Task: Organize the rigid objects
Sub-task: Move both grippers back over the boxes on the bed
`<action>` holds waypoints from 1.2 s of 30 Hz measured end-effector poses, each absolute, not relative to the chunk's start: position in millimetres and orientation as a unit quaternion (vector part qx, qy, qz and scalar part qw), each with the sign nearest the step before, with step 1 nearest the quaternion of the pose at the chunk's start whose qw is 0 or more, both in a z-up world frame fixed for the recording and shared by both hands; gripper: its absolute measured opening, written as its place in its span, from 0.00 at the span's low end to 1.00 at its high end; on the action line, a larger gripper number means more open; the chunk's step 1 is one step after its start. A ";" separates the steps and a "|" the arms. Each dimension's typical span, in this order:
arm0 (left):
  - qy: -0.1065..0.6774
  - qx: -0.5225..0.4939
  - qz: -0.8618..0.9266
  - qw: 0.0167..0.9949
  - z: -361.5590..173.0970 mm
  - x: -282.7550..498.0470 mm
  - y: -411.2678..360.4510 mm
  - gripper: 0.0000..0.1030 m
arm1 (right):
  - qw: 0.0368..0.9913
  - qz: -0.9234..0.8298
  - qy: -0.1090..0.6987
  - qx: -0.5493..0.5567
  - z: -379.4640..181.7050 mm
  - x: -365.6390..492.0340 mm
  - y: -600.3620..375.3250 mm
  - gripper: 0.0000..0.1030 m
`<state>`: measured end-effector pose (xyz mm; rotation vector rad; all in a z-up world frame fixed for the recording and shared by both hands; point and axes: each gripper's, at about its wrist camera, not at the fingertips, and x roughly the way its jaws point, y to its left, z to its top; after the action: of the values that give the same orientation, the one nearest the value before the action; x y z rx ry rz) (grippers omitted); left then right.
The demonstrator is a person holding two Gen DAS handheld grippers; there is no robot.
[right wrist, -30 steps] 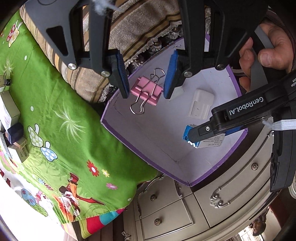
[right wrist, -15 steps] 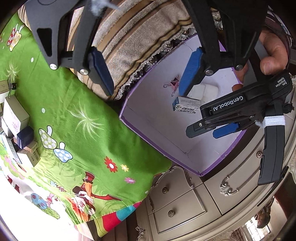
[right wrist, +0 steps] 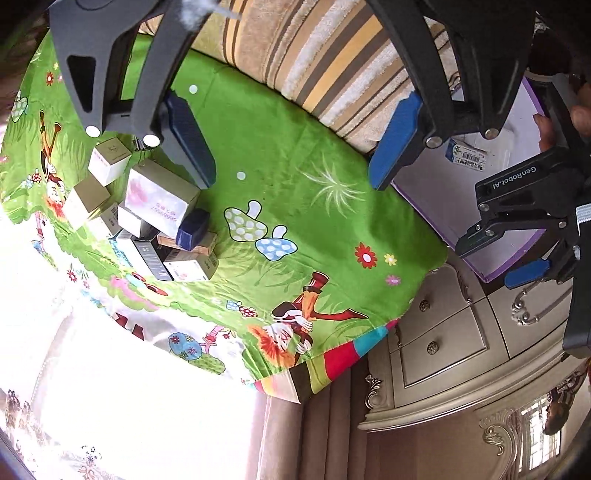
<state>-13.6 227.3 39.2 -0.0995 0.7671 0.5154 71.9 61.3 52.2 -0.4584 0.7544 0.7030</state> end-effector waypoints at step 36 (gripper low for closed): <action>0.512 -0.125 -0.052 0.848 1.8 157.3 38.4 0.77 | 0.859 0.187 0.476 -0.013 -0.3 249.6 -124.6 0.85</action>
<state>157.3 38.4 1.8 -0.2633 1.0784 -0.1091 249.6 -124.6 -0.3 -0.0277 0.9995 0.3920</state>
